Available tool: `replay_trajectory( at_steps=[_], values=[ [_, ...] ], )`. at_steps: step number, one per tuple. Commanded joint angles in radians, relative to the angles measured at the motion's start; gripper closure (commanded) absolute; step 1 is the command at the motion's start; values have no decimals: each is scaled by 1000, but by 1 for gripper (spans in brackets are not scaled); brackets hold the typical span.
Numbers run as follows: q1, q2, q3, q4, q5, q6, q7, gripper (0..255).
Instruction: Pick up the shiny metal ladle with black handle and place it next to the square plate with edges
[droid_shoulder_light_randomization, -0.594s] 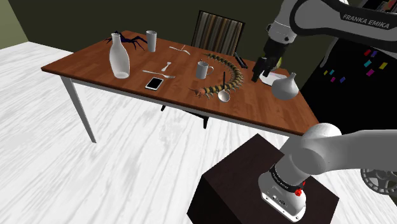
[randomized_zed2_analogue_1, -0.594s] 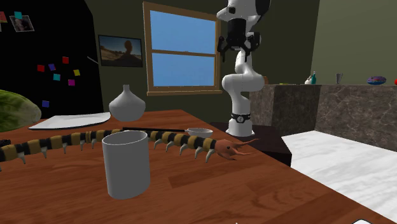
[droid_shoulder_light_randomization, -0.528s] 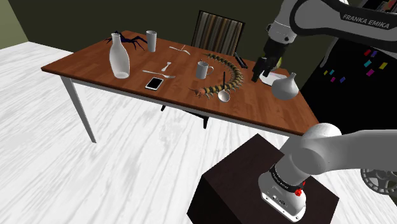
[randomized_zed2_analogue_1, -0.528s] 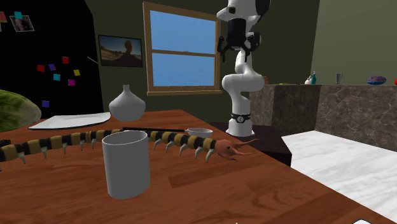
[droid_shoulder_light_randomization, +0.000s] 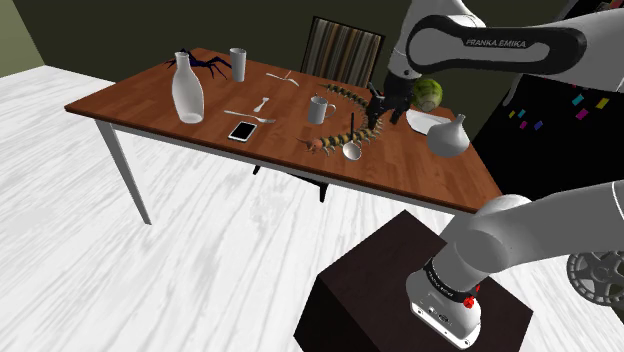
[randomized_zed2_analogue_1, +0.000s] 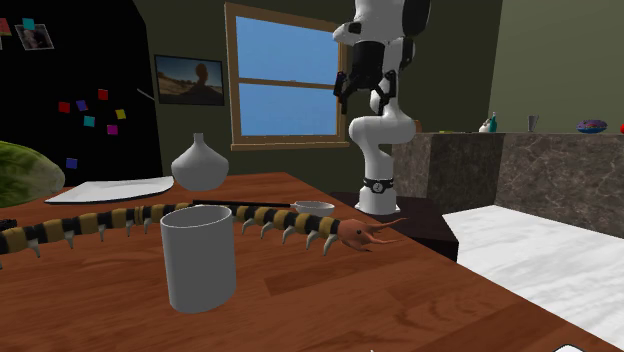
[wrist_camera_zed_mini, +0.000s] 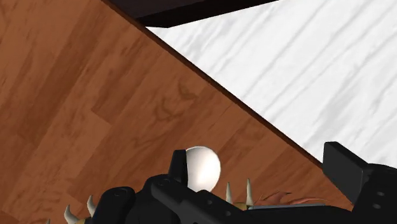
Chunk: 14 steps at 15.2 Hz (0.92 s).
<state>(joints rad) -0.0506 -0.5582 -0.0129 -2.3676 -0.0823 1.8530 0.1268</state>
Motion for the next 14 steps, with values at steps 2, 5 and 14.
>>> replay_trajectory(
  at_steps=[2, 5, 14],
  values=[
    [-29, 105, 13, 25, -19, 84, 84, 0],
    [-56, 215, 23, 66, -42, 153, 171, 0],
    [-122, 543, 18, 255, -132, 286, 427, 0]
  ],
)
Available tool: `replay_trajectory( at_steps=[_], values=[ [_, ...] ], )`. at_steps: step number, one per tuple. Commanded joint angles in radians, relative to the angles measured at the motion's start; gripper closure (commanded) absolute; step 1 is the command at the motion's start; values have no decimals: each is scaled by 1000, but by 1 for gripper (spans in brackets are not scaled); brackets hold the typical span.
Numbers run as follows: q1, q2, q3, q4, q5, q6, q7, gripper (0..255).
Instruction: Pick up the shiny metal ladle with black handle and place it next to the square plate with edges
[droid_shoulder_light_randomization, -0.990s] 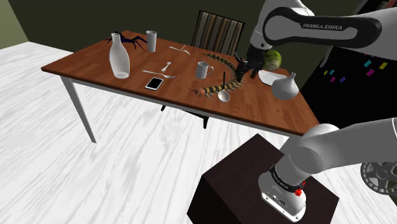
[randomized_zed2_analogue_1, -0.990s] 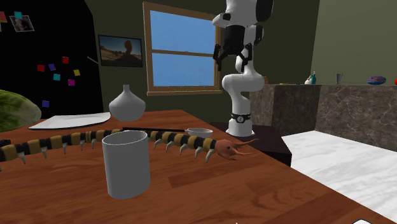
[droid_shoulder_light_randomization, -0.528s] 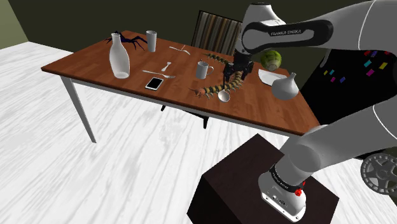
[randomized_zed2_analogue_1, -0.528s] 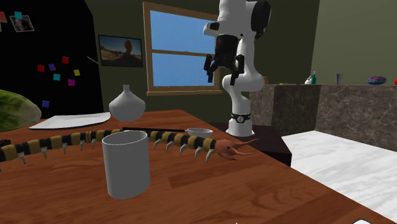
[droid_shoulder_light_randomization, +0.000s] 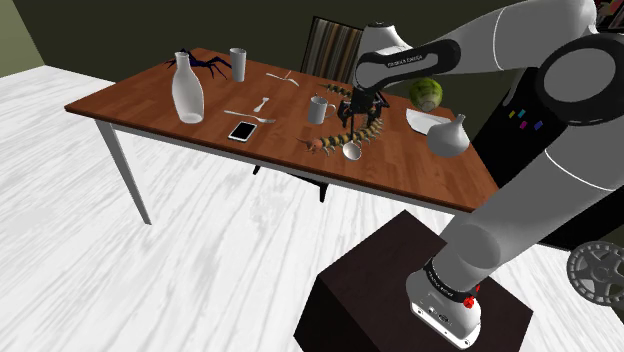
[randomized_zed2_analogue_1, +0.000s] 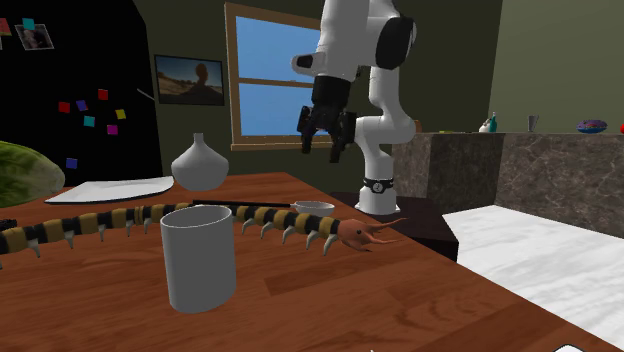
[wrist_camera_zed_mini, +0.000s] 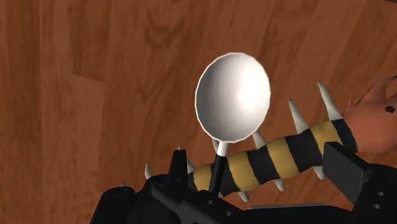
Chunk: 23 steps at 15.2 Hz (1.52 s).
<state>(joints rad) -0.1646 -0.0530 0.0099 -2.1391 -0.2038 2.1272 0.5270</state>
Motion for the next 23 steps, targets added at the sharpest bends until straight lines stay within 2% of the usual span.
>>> replay_trajectory(
  at_steps=[1, 7, 15, 23],
  values=[
    [-13, 73, -10, 52, -20, 20, 53, 0],
    [-37, 281, -50, 226, -63, 47, 197, 0],
    [-48, 340, -61, 201, -75, 133, 208, 0],
    [-48, 340, -61, 201, -75, 133, 208, 0]
  ],
)
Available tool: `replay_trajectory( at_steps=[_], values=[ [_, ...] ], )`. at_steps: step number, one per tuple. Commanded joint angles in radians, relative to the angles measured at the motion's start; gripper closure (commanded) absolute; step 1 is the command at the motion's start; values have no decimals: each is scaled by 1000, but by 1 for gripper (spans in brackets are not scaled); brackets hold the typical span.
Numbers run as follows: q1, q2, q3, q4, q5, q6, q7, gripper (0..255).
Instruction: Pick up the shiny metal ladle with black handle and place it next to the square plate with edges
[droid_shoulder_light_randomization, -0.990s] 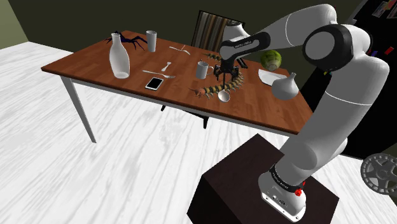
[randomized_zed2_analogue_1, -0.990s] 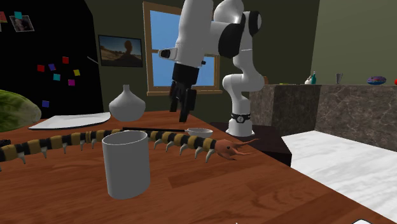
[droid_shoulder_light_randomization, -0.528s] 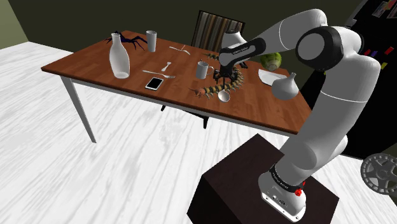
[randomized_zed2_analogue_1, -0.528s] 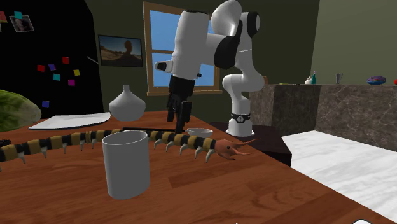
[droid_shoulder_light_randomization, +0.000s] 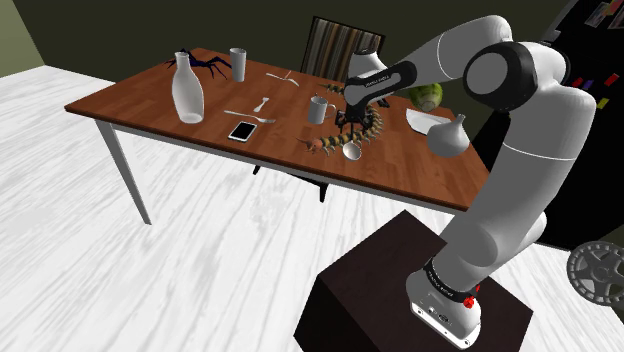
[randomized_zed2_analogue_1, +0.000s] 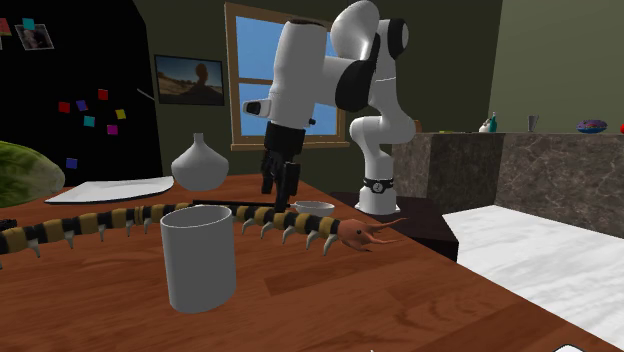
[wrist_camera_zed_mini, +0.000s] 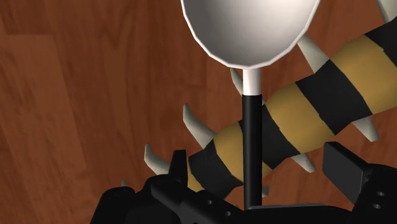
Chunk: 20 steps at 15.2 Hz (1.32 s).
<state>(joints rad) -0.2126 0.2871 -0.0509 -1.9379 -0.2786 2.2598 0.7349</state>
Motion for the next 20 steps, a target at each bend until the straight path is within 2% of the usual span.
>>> replay_trajectory(
  at_steps=[1, 10, 20],
  values=[
    [0, 0, 0, 0, 0, 0, 0, 255],
    [0, 0, 0, 0, 0, 0, 0, 255],
    [1, -62, 5, 55, 18, -114, -31, 255]
  ],
)
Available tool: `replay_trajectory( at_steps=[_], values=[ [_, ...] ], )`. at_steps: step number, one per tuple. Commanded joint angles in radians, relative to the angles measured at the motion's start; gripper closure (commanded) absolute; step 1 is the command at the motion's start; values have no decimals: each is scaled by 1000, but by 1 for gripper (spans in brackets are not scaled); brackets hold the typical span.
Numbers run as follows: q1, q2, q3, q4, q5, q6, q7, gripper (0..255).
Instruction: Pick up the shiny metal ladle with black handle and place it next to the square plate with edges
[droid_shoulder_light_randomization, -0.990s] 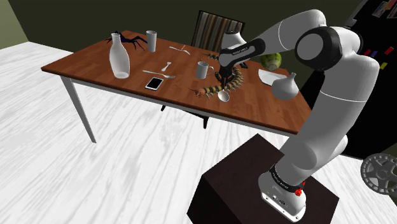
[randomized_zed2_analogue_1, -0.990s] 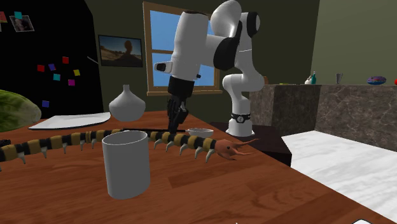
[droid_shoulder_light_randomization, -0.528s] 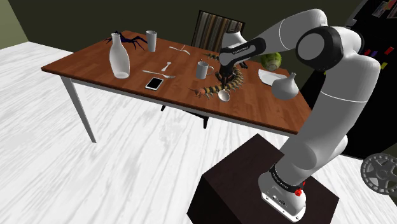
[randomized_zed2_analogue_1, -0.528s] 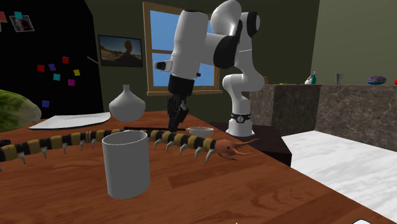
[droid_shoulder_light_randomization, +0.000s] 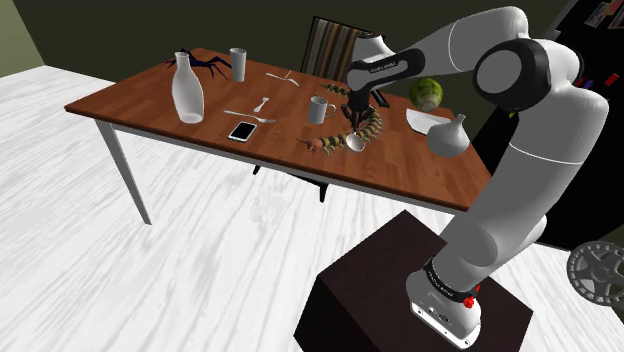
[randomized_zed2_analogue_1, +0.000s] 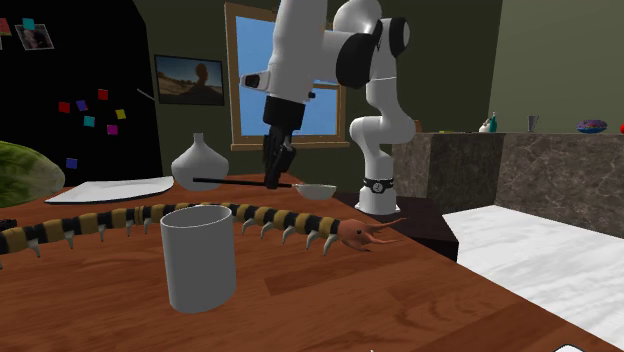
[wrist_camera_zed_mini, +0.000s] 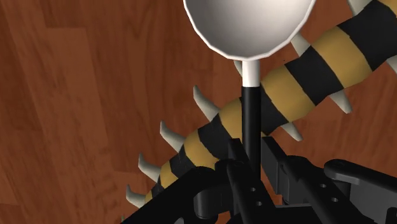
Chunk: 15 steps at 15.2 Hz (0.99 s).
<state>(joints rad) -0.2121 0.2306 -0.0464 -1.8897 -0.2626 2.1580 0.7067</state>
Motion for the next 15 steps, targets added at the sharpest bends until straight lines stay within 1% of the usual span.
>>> replay_trajectory(
  at_steps=[1, 15],
  values=[
    [1, -10, 1, 13, 3, -24, -6, 255],
    [3, -63, 5, 132, 22, -192, -46, 255]
  ],
)
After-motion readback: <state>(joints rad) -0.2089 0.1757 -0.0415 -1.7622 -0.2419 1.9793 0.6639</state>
